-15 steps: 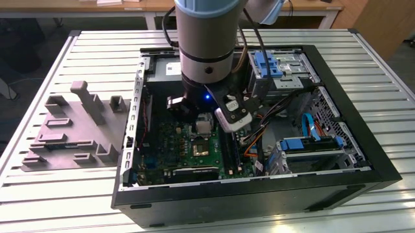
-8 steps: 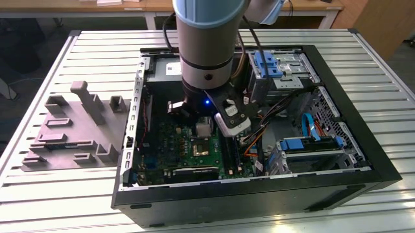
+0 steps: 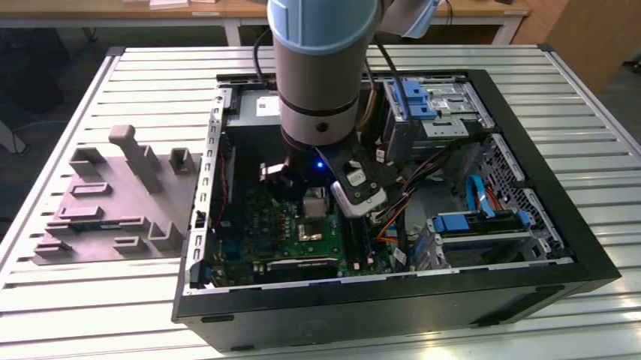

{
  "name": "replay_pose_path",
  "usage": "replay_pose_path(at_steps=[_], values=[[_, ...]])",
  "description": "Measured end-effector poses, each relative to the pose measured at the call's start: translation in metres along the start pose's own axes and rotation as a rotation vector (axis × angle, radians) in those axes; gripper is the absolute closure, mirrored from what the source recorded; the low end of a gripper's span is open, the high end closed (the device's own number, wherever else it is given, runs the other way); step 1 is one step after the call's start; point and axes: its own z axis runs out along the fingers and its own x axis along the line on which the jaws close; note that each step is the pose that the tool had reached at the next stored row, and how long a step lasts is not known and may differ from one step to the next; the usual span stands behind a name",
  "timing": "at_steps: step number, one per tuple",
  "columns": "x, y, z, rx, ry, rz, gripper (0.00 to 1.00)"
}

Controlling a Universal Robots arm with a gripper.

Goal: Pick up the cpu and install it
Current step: 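Place the cpu into insertion slot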

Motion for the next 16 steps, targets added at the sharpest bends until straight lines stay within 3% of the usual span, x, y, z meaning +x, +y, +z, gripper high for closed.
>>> replay_pose_path(at_steps=[16], values=[[0.0, 0.0, 0.0, 0.0139, 0.0002, 0.0, 0.53]])
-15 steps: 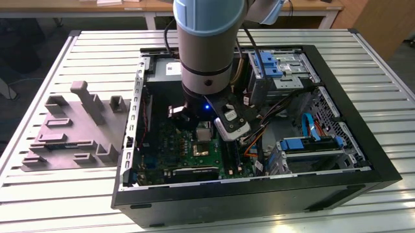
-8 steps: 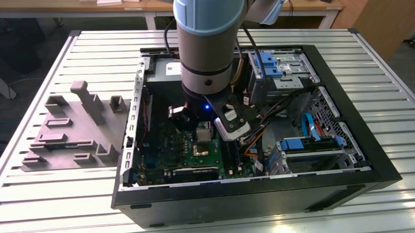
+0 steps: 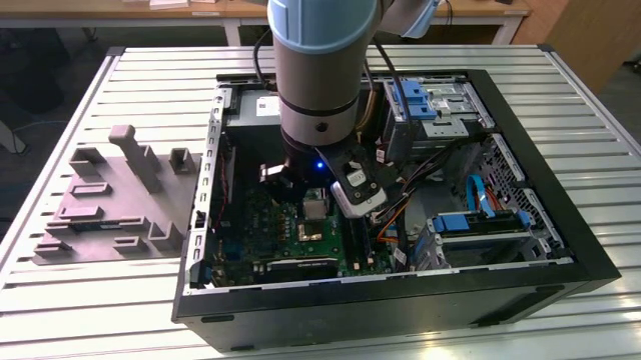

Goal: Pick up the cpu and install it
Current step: 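Place the cpu into insertion slot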

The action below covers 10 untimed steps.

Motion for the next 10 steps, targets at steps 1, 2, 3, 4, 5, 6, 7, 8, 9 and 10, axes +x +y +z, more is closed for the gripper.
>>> replay_pose_path(at_steps=[1, 2, 3, 4, 5, 6, 7, 8, 9, 10], values=[[0.0, 0.0, 0.0, 0.0008, 0.0, 0.0, 0.53], [0.0, 0.0, 0.0, 0.0017, 0.0, 0.0, 0.53], [0.0, 0.0, 0.0, 0.0025, 0.0001, 0.0, 0.53], [0.0, 0.0, 0.0, 0.0033, 0.0, 0.0, 0.53], [0.0, 0.0, 0.0, 0.0043, 0.0001, 0.0, 0.53], [0.0, 0.0, 0.0, 0.0051, 0.0, 0.0, 0.53], [0.0, 0.0, 0.0, 0.006, 0.0001, 0.0, 0.53], [0.0, 0.0, 0.0, 0.0068, 0.0001, 0.0, 0.53], [0.0, 0.0, 0.0, 0.0075, 0.0, 0.0, 0.53], [0.0, 0.0, 0.0, 0.0084, 0.0001, 0.0, 0.53]])
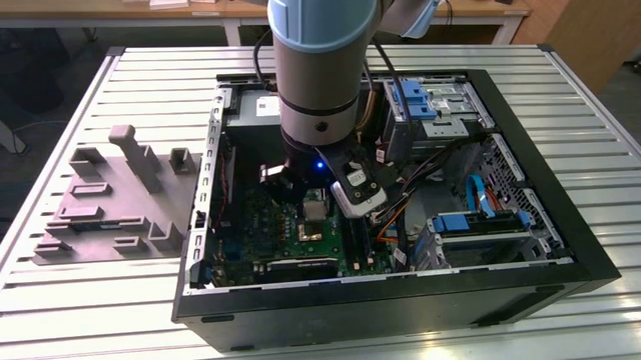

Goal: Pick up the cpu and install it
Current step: 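Place the cpu into insertion slot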

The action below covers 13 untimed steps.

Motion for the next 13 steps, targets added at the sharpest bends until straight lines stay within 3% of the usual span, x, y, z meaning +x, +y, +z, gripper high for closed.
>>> replay_pose_path(at_steps=[13], values=[[0.0, 0.0, 0.0002, 0.0091, 0.0001, 0.0, 0.53]])
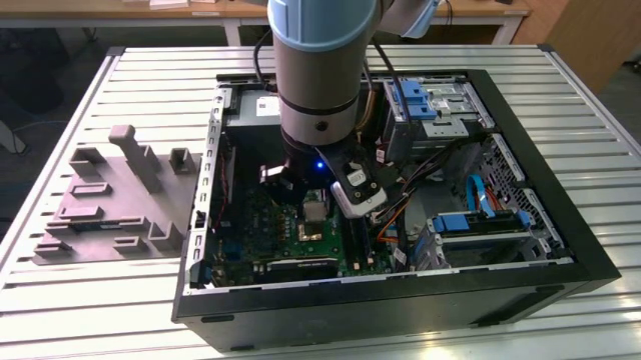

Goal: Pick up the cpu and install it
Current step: 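Place the cpu into insertion slot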

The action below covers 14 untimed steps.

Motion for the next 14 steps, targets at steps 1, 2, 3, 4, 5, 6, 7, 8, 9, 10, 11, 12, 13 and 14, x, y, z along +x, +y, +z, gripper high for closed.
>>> replay_pose_path(at_steps=[1, 2, 3, 4, 5, 6, 7, 8, 9, 10, 11, 12, 13, 14], values=[[0.0, 0.0, 0.0008, -0.0003, -0.0001, 0.0, 0.53], [0.0, 0.0, 0.0021, -0.0002, 0.0003, 0.0, 0.53], [0.0001, -0.0001, 0.0038, 0.0002, 0.0009, 0.0, 0.53], [0.0002, -0.0003, 0.0056, 0.0004, 0.0014, 0.0, 0.53], [0.0002, -0.0006, 0.0073, 0.0004, 0.0018, 0.0, 0.53], [0.0001, -0.0011, 0.0092, 0.0003, 0.0021, 0.0, 0.53], [0.0002, -0.0015, 0.0111, 0.0005, 0.0028, 0.0, 0.53], [0.0009, -0.0017, 0.0129, 0.0006, 0.0037, -0.001, 0.53], [0.0016, -0.0017, 0.0147, 0.0005, 0.0054, -0.005, 0.53], [0.0023, -0.0017, 0.0164, 0.0006, 0.0066, -0.01, 0.53], [0.0035, -0.0017, 0.0182, 0.0007, 0.0069, -0.015, 0.53], [0.0044, -0.0017, 0.02, 0.0006, 0.0069, -0.016, 0.53], [0.005, -0.0018, 0.0238, 0.0006, 0.007, -0.016, 0.53], [0.005, -0.0018, 0.0256, 0.0005, 0.007, -0.016, 0.53]])
